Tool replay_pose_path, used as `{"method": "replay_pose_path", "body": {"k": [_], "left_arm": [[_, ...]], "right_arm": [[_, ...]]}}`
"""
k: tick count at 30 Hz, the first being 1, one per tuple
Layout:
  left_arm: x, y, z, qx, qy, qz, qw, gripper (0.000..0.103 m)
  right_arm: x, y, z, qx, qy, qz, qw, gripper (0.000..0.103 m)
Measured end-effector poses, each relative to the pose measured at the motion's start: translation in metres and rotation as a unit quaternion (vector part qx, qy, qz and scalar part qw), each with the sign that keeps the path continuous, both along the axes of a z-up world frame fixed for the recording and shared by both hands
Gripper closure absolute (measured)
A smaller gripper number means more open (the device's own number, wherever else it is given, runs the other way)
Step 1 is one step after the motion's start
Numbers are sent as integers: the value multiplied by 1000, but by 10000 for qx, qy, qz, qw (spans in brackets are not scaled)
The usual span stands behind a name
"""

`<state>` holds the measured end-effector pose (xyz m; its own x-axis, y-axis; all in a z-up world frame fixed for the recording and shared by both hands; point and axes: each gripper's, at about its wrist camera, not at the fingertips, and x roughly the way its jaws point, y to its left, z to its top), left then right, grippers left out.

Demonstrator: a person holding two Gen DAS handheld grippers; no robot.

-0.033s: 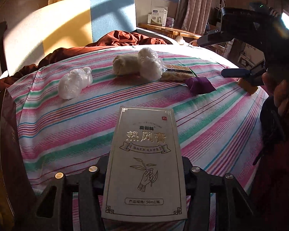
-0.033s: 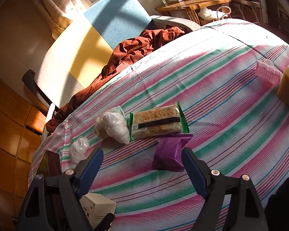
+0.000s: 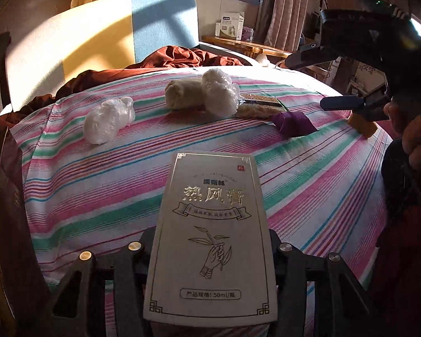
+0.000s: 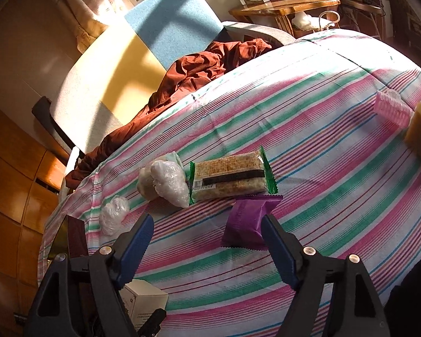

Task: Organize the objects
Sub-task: 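Lower the left tool onto the white printed box and close, then lift the white box with the left tool while the right tool grasps a clear plastic bag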

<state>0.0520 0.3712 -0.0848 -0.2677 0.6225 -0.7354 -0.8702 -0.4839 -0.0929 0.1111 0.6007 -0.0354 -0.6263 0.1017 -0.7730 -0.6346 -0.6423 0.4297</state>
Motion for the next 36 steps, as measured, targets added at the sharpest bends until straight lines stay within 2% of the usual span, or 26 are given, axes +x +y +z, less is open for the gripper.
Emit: {"method": "replay_pose_path", "body": {"k": [3, 4, 11, 18, 23, 26, 27, 29, 30, 34, 36], "left_arm": [[-2, -3, 0, 120, -90, -3, 9999, 51], [-3, -4, -1, 173, -129, -7, 9998, 51], [-4, -6, -2, 308, -158, -27, 9994, 51], [-5, -8, -3, 385, -223, -34, 9990, 50], [-6, -7, -5, 387, -284, -49, 9988, 49], [-7, -7, -6, 412, -305, -49, 9987, 49], [-7, -8, -6, 417, -309, -49, 9986, 49], [-7, -8, -6, 430, -325, -50, 9985, 49], [-8, -9, -6, 436, -331, -50, 9985, 49], [-8, -10, -6, 453, -341, -50, 9984, 49], [-9, -10, -6, 453, -337, -49, 9984, 49]], "right_arm": [[-7, -7, -3, 131, -187, 179, 9996, 40], [-10, -9, -4, 167, -244, 268, 9992, 40], [-36, -31, -6, 529, -591, 846, 9933, 40], [-91, -34, -3, 1023, -813, 1252, 9835, 40], [-136, -24, -22, 1192, -1190, 1303, 9771, 40], [-152, -21, -37, 1079, -1321, 1525, 9735, 41], [-154, -25, -39, 1005, -1303, 1669, 9721, 49], [-152, -39, -34, 1314, -1419, 1832, 9639, 60], [-147, -45, -32, 1408, -1462, 1922, 9601, 73], [-112, -57, -30, 1206, -1748, 2046, 9555, 73], [-88, -59, -33, 855, -1708, 1978, 9615, 73]]}}
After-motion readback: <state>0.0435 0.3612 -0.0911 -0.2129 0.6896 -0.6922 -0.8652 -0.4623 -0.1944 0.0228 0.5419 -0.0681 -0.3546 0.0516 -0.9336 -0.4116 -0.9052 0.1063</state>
